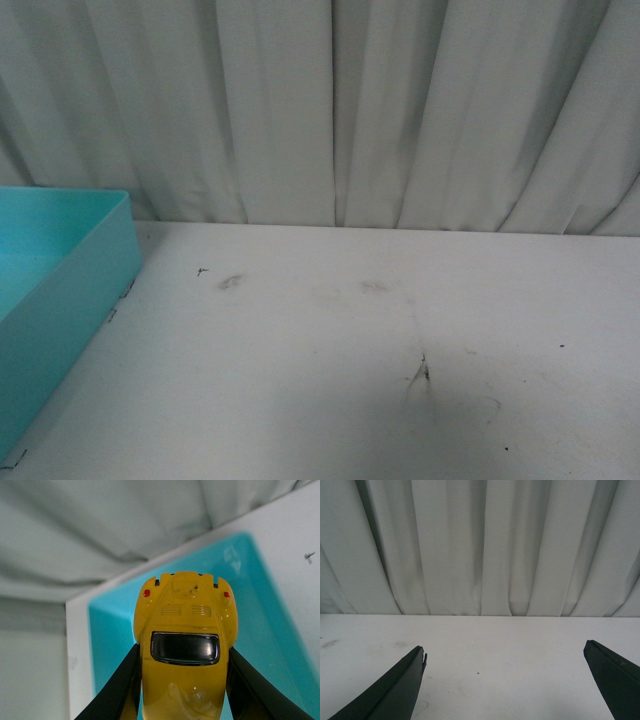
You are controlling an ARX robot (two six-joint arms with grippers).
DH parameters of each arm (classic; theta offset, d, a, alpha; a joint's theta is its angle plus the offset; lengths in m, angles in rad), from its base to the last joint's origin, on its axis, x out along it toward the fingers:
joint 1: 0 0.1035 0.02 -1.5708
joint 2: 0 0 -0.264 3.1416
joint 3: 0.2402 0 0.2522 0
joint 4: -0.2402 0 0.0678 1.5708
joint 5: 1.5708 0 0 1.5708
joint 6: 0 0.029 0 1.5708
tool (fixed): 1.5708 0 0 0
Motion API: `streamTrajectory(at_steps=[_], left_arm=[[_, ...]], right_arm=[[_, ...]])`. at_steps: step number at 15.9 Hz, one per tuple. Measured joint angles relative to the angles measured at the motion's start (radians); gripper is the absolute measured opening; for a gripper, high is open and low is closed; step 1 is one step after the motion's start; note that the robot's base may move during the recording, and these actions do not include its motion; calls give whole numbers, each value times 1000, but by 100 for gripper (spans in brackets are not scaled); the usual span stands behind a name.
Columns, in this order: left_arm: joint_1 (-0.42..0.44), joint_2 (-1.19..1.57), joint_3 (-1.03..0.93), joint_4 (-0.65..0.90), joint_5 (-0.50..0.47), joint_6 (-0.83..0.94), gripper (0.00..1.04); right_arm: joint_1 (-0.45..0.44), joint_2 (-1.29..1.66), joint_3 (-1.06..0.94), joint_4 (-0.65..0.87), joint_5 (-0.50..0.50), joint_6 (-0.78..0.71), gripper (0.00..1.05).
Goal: Wind up and store yellow beetle toy
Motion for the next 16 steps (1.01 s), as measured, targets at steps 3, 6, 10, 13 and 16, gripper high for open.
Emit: streamTrajectory(at_steps=[3, 6, 10, 13, 16], left_arm=[[24, 37, -75, 2, -21, -105, 41], [21, 92, -101, 43, -12, -185, 41], [18, 186, -113, 88, -105, -156, 41], [18, 222, -113, 116, -129, -146, 41], [19, 240, -109, 71, -129, -154, 62]], right_arm=[[0, 0, 0, 0, 0, 0, 98], [0, 0, 0, 0, 0, 0, 98], [0, 0, 0, 0, 0, 0, 98], [0, 0, 0, 0, 0, 0, 98], [0, 0, 0, 0, 0, 0, 98]])
